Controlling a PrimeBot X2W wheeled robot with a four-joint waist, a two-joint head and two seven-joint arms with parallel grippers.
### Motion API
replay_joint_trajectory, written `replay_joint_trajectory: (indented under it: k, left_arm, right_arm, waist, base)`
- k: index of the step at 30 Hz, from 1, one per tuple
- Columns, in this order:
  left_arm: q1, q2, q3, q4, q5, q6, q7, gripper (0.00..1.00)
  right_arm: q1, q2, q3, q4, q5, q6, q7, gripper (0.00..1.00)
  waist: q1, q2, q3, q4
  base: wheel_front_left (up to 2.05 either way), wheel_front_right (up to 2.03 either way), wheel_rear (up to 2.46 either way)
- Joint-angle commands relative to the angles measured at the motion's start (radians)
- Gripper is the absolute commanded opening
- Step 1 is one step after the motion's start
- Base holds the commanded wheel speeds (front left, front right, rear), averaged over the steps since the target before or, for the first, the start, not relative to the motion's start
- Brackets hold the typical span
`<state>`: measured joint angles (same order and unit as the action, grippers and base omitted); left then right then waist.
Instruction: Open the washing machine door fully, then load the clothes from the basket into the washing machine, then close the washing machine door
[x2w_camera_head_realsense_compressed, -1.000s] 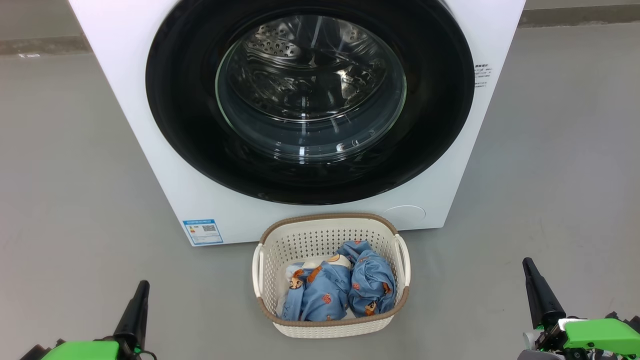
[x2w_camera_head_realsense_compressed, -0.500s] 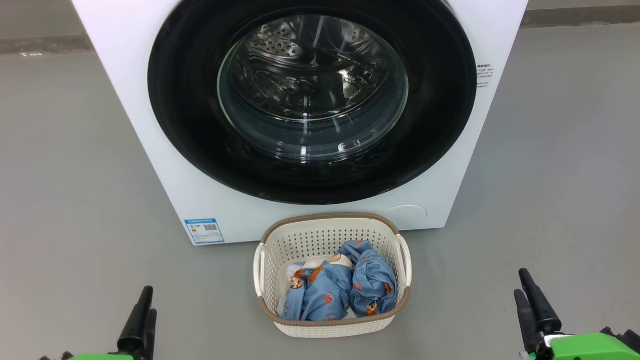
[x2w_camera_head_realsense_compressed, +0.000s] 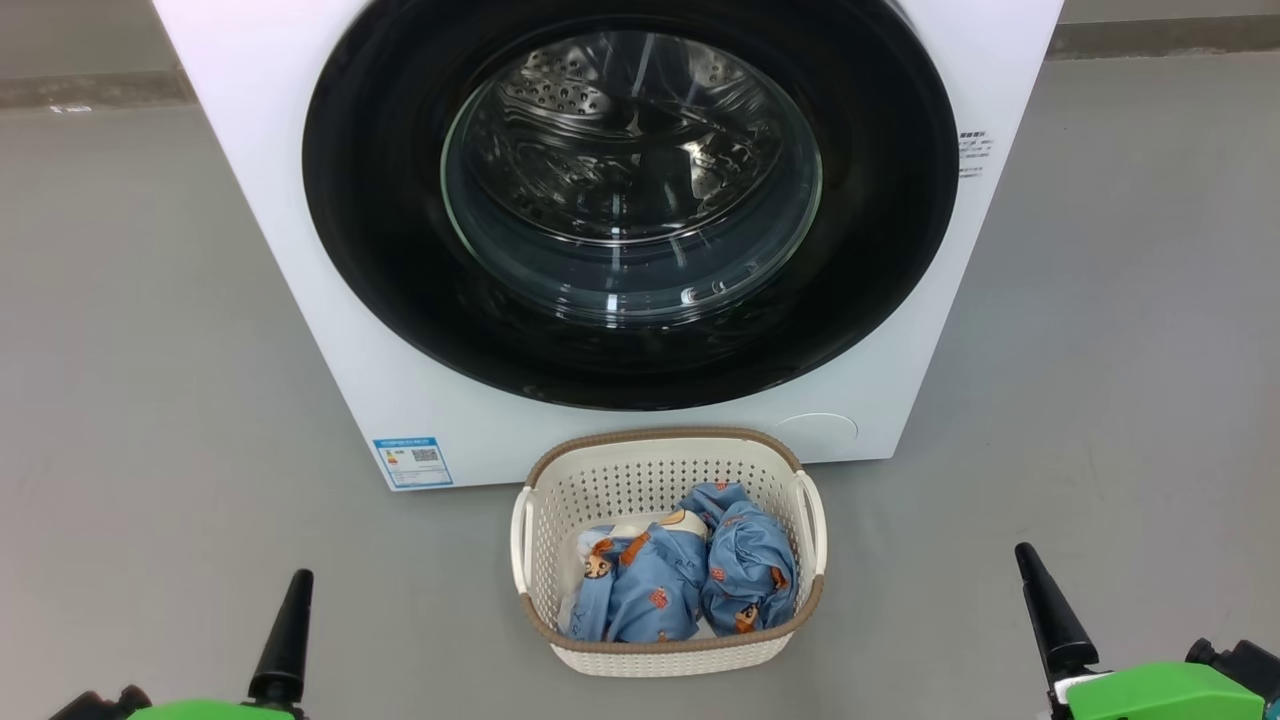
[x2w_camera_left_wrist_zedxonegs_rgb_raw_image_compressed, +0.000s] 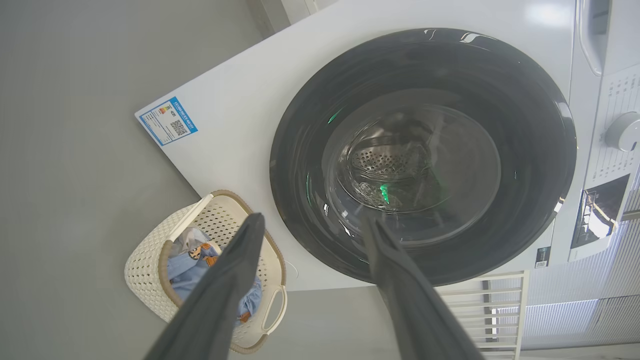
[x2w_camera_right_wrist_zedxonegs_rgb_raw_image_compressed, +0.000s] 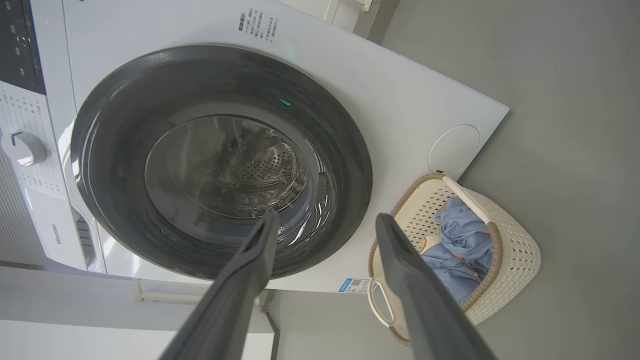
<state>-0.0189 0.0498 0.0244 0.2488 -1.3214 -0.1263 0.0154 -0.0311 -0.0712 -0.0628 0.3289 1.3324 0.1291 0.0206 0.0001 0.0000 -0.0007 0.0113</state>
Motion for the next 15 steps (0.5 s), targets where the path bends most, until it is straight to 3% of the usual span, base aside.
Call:
replay_joint_trajectory:
  k: [1, 15]
  left_arm:
    - [-0.012, 0.024, 0.008, -0.036, 0.04, -0.002, -0.013, 1.0]
    - [0.001, 0.027, -0.008, -0.056, 0.241, -0.002, -0.053, 1.0]
  right_arm:
    - [-0.038, -0.02, 0.014, -0.019, -0.043, 0.0, -0.014, 1.0]
    - [-0.044, -0.034, 0.039, 0.002, -0.247, 0.001, -0.055, 1.0]
  waist:
    - [-0.0001, 0.0, 0.0, 0.0]
    - [-0.0001, 0.0, -0.001, 0.005]
  base:
    - [0.0, 0.0, 0.0]
    - [0.0, 0.0, 0.0]
